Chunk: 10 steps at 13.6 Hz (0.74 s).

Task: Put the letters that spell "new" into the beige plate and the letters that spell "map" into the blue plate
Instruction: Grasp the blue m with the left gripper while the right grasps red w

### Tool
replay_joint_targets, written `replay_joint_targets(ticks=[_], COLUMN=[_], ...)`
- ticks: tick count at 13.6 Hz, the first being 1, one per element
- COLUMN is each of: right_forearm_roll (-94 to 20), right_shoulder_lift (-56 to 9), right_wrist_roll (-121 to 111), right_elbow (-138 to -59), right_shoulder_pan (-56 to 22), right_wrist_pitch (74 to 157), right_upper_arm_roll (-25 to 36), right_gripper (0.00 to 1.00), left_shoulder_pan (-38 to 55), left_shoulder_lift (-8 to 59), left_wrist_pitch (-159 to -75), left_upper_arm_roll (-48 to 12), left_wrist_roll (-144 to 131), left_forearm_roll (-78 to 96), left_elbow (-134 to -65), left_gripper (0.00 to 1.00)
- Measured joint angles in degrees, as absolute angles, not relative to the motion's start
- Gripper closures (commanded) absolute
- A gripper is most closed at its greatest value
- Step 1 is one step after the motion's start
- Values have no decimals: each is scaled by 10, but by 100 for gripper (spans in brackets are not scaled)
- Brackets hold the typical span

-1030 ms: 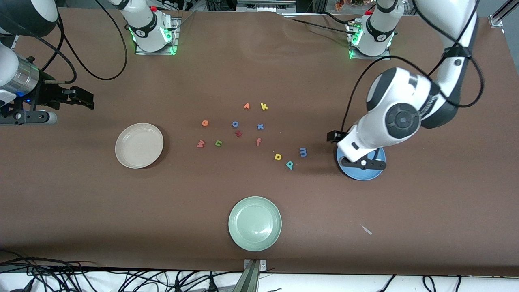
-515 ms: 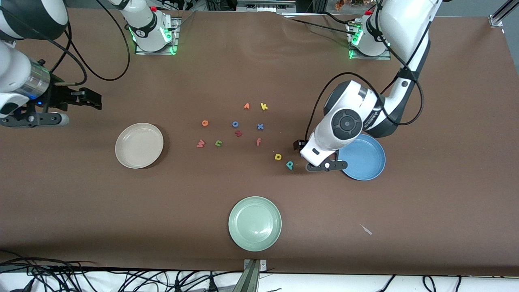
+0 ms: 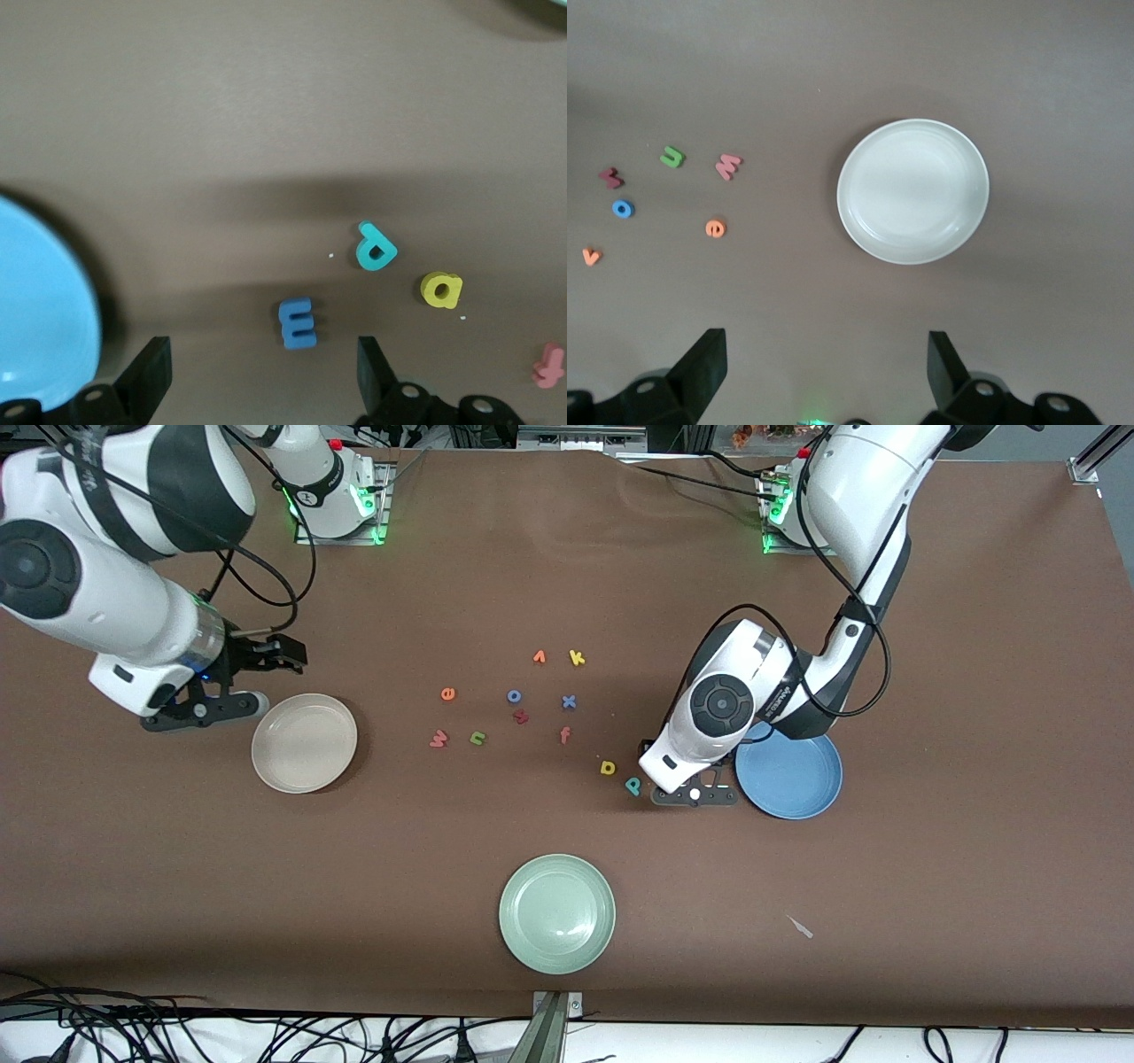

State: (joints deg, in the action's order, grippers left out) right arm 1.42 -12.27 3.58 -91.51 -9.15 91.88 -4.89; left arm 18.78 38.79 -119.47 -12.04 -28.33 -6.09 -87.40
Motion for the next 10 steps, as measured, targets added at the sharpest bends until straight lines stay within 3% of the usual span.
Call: replay_joint_targets(ticks=[4, 10], right_forearm_roll=[13, 12], right_shoulder_lift=[-140, -143], right_wrist_roll=[123, 266], right_elbow=[-964, -1109], right_shoulder_pan=[-120, -135], right_wrist_pitch=[1011, 1208], right_upper_arm_roll=[-50, -77], right_gripper=[0, 0], left_shoulder_pan=[190, 200], left_shoulder_lift=[411, 422], left_wrist_pitch=[-1253, -1277], left_upper_arm_roll=[-120, -120], left_wrist_roll=[-261, -261], left_forearm_roll=[-61, -61], left_elbow=[-888, -892], left_gripper=[10, 13])
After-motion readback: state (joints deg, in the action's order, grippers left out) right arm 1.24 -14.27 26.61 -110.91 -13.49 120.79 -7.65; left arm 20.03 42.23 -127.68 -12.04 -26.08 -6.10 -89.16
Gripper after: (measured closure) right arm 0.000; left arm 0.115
